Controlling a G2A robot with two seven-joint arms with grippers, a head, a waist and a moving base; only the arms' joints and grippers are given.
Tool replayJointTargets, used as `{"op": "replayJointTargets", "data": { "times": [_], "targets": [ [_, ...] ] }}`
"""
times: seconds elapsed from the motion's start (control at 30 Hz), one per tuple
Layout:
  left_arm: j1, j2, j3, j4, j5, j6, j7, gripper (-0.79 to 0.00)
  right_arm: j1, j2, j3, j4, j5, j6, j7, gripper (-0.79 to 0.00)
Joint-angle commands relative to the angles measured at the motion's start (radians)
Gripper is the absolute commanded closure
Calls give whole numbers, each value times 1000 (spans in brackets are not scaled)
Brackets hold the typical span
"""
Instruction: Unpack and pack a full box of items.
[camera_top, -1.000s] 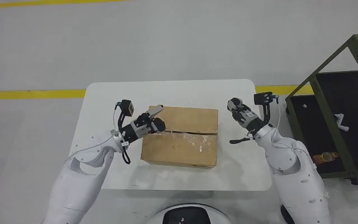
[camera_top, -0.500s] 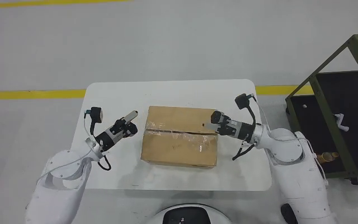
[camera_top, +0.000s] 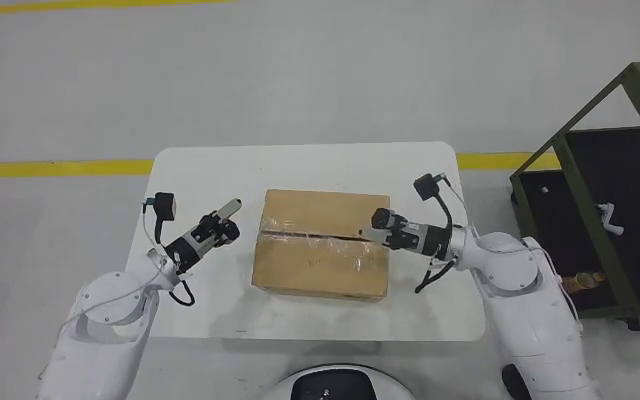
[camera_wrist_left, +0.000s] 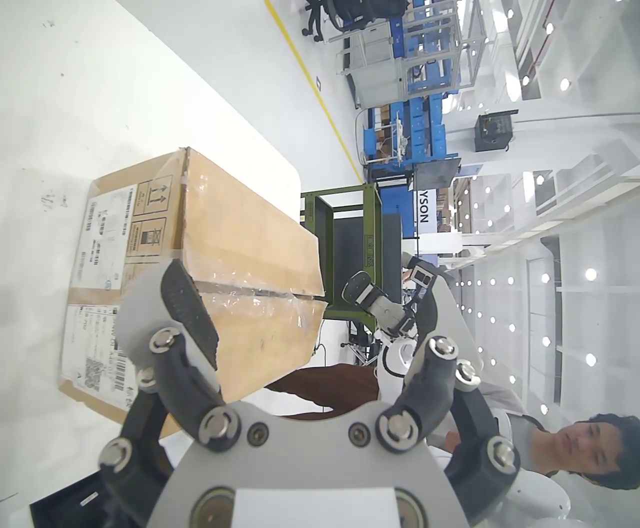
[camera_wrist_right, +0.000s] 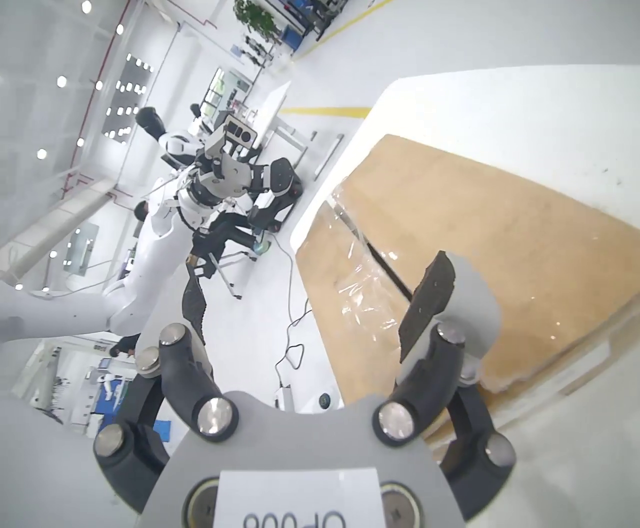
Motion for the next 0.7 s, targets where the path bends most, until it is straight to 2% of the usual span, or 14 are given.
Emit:
{"op": "replayJointTargets", "data": {
  "times": [0.0, 0.17, 0.67],
  "targets": [
    [0, 0, 0, 0, 0, 0, 0, -785, -1, 5, 5, 1, 39, 27, 52, -785],
    [0, 0, 0, 0, 0, 0, 0, -785, 13, 19, 7, 6, 93, 98, 202, -785],
    [0, 0, 0, 0, 0, 0, 0, -785, -1, 43, -2, 41, 54, 127, 218, -785]
  ]
}}
